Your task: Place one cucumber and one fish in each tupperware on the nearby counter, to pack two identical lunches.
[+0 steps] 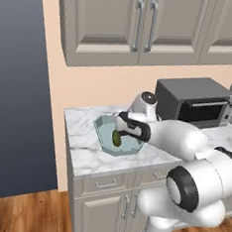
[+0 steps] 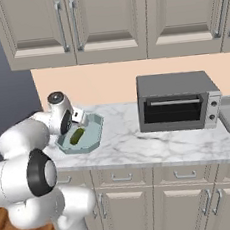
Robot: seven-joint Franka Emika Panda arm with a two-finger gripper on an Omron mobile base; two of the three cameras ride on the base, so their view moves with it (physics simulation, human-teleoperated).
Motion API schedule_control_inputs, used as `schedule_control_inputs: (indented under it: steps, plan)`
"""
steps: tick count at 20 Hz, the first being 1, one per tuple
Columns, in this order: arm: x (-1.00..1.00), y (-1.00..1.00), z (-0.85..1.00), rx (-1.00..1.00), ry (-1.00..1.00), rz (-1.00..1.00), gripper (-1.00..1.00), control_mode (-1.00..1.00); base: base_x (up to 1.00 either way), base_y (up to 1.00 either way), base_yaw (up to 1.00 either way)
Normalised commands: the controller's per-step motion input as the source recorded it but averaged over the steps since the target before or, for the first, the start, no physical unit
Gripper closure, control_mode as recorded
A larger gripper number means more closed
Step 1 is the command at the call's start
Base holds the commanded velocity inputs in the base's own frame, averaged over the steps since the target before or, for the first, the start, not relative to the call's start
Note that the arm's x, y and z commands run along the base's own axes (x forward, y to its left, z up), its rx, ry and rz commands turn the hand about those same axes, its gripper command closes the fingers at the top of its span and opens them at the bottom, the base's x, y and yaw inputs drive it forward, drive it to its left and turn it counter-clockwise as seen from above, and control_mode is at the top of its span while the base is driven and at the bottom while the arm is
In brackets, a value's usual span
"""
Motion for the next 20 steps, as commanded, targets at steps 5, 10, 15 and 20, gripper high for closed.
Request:
schedule_control_inputs:
  steps: [5, 10, 15, 20]
  plan:
    - [-0.99, -0.57, 0.22, -0.05, -0.02, 0.0, -1.0, -1.0, 0.0, 0.0, 0.0]
    - [-1.0, -0.91, 0.18, 0.01, -0.11, 0.0, -1.0, -1.0, 0.0, 0.0, 0.0]
    - [-1.0, -0.67, 0.62, 0.01, -0.14, 0.0, -1.0, -1.0, 0.0, 0.0, 0.0]
    - [-1.0, -0.07, 0.81, -0.01, -0.2, 0.0, -1.0, -1.0, 0.0, 0.0, 0.0]
